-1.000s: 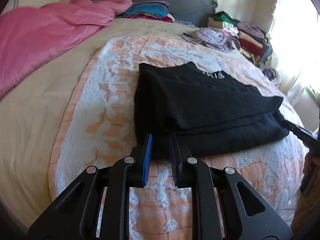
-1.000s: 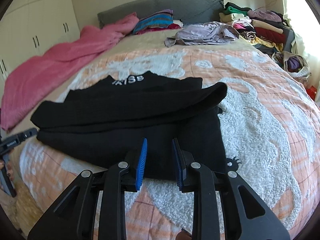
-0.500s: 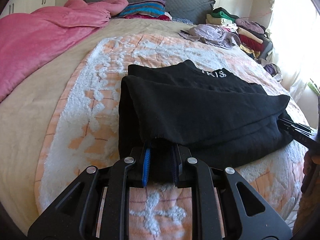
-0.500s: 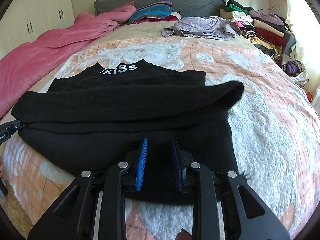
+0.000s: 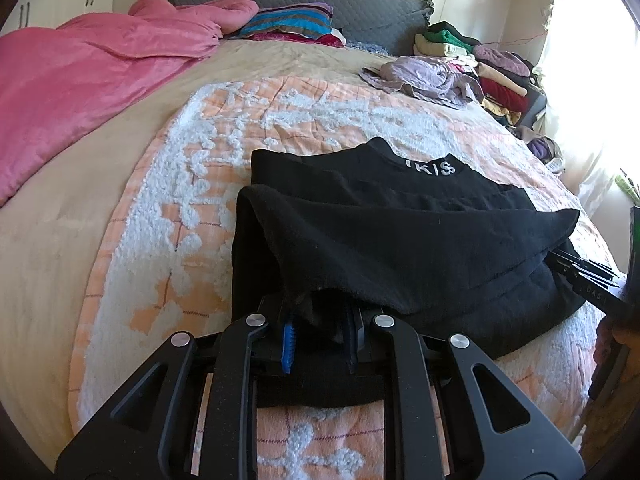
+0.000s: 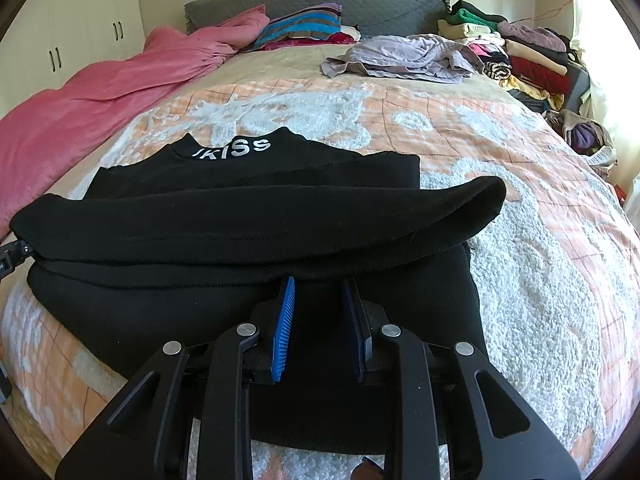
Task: Fold small clothes
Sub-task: 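Lift the folded edge with both tools and fold it toward the collar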
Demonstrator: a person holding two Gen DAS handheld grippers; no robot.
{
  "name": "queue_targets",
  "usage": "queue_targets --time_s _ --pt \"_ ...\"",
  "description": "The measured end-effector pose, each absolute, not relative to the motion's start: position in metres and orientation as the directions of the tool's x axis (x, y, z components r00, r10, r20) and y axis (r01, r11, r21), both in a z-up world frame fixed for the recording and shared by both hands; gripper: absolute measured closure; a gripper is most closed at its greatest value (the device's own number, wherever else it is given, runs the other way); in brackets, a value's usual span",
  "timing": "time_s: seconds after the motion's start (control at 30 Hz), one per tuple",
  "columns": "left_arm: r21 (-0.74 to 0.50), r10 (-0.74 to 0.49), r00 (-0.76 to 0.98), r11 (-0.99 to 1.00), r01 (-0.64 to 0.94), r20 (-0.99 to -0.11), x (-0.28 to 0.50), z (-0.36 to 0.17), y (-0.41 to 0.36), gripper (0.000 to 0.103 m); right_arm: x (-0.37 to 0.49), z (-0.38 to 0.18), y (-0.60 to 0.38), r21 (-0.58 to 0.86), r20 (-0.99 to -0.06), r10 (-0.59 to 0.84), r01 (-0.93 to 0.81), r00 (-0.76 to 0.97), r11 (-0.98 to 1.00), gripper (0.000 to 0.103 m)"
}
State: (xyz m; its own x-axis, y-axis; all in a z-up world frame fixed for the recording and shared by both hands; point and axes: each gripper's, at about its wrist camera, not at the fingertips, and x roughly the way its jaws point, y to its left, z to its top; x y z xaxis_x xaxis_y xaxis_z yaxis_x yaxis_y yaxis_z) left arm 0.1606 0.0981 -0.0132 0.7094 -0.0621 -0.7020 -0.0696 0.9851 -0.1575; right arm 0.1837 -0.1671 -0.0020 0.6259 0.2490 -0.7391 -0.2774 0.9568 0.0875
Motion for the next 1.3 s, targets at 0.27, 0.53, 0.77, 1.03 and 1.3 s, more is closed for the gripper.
queue_targets --time_s 0.27,0.53,0.77,1.03,1.3 --pt "-0.177 -0.08 0.695 0.982 -0.069 -0.715 0.169 -0.011 0.1 0.092 0.196 0.0 -0.166 0.096 -0.74 0.261 -0.286 0.619 0.953 0.079" --pt "-0.183 -0.087 0.678 0.98 -0.072 -0.73 0.189 -0.007 0.107 0.092 0.223 0.008 -0.167 0.135 -0.736 0.297 -0.297 0.609 0.945 0.079" --pt "-0.233 -0.105 0.682 0.967 -0.099 -0.724 0.214 0.007 0.126 0.089 0.256 0.009 -0.169 0.154 -0.745 0.292 -0.272 0.599 0.95 0.079" --pt "-0.357 -0.164 0.692 0.923 -0.144 -0.703 0.238 0.018 0.154 0.085 0.283 0.01 -0.191 0.223 -0.733 0.291 -0.187 0.615 0.957 0.079" --pt "-0.488 -0.185 0.742 0.847 -0.212 -0.644 0.227 0.015 0.179 0.062 0.277 0.018 -0.226 0.183 -0.716 0.215 -0.119 0.664 0.976 0.061"
